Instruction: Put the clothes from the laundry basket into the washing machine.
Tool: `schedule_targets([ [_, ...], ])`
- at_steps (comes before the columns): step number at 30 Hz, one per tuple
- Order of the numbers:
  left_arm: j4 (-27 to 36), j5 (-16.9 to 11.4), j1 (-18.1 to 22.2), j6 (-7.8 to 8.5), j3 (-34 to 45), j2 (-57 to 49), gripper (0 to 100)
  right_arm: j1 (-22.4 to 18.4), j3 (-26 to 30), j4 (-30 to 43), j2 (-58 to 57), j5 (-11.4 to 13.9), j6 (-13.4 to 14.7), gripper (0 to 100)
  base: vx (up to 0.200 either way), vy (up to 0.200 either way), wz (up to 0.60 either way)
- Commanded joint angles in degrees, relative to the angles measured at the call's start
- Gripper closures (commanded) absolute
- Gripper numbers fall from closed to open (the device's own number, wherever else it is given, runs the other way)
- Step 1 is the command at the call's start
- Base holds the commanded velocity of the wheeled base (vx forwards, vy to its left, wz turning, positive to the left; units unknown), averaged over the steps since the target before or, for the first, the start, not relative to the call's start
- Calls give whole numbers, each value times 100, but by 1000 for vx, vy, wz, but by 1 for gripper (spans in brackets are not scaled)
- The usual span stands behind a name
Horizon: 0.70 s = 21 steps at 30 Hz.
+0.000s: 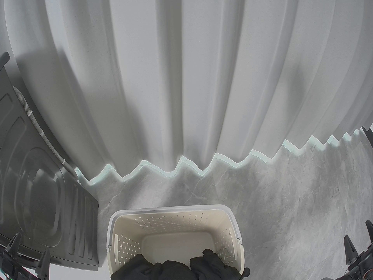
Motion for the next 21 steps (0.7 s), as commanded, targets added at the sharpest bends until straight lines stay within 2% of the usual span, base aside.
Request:
schedule_targets([
  [1, 4, 0, 0, -1, 92, -84, 0, 2, 84, -1, -93, 2, -4, 0, 0, 0, 0],
  [12, -5, 0, 0, -1, 92, -84, 0, 2, 84, -1, -93, 11, -4, 0, 0, 0, 0],
  [21, 4, 0, 0, -1, 92, -84, 0, 2, 84, -1, -93, 11, -4, 0, -200, 0, 0],
])
